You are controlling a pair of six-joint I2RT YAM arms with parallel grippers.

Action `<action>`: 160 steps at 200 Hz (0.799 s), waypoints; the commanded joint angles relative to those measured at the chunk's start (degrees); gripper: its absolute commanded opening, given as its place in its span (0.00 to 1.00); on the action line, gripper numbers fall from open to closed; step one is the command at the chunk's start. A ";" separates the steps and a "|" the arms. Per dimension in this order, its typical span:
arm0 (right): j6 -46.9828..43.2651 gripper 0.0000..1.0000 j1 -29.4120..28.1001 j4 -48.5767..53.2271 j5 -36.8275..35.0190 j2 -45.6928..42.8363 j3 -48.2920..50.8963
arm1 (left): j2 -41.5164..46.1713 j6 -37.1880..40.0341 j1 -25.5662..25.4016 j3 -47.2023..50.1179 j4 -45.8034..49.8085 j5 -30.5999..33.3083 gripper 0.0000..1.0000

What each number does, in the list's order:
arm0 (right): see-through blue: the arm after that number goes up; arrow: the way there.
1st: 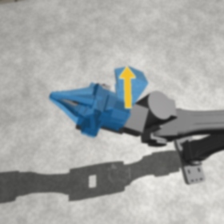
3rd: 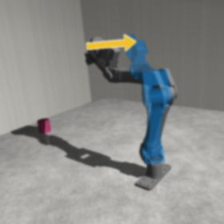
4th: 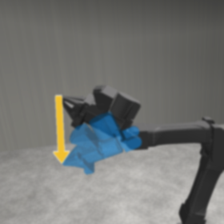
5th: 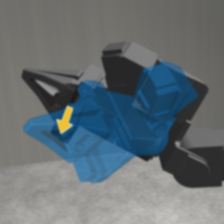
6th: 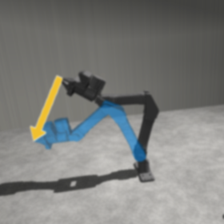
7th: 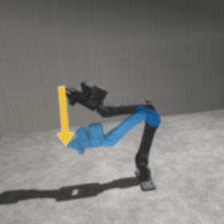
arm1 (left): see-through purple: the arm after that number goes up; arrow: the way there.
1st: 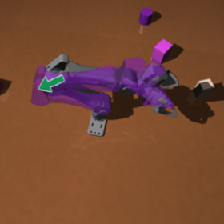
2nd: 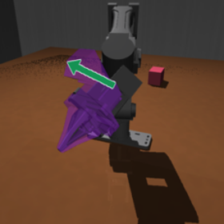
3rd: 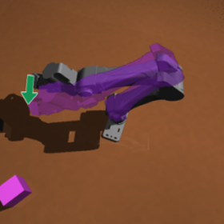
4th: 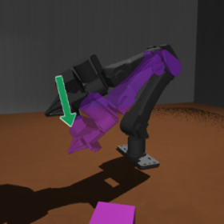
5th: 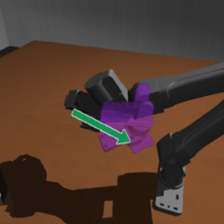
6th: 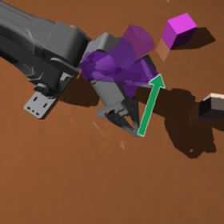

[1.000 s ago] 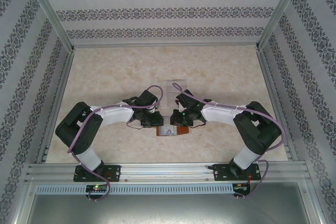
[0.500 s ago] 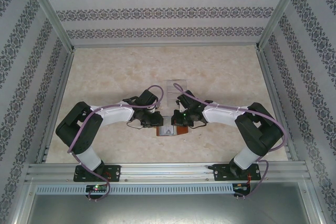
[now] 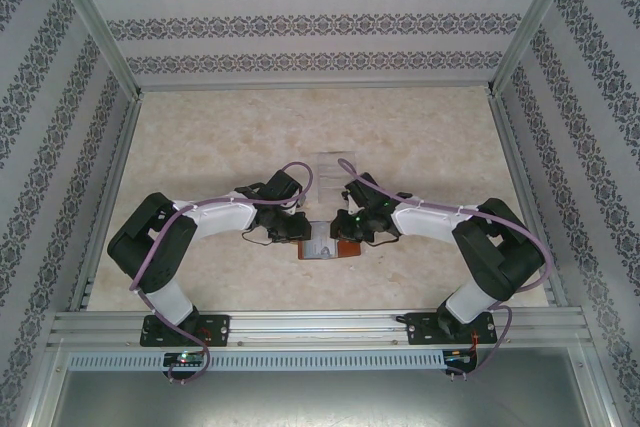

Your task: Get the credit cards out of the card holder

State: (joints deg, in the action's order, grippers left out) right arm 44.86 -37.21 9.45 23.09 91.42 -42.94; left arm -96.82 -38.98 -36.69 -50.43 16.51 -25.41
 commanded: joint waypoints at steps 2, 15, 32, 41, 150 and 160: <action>0.16 0.20 0.83 -2.77 1.85 -0.72 2.03 | -2.93 1.46 -0.32 1.65 7.61 3.85 0.21; 0.64 0.21 1.24 -5.18 3.05 -0.51 3.13 | -2.87 1.41 -0.35 1.77 7.56 3.74 0.20; 1.34 0.22 1.63 -8.31 5.00 -0.18 4.27 | -2.79 1.37 -0.32 1.72 7.85 3.73 0.20; 1.74 0.22 1.79 -10.01 5.97 -0.09 4.84 | -2.63 1.39 -0.34 1.66 7.99 3.75 0.20; 4.18 0.22 2.73 -19.11 12.22 2.64 6.99 | -2.58 1.89 -0.33 0.35 10.25 4.13 0.20; 4.31 0.22 2.76 -19.04 12.16 3.15 7.06 | -2.46 1.89 -0.27 0.36 10.21 4.11 0.19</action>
State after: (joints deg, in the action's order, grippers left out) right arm 48.34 -34.96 -7.55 33.56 92.95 -36.62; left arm -96.95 -38.30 -36.71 -51.20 18.13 -25.17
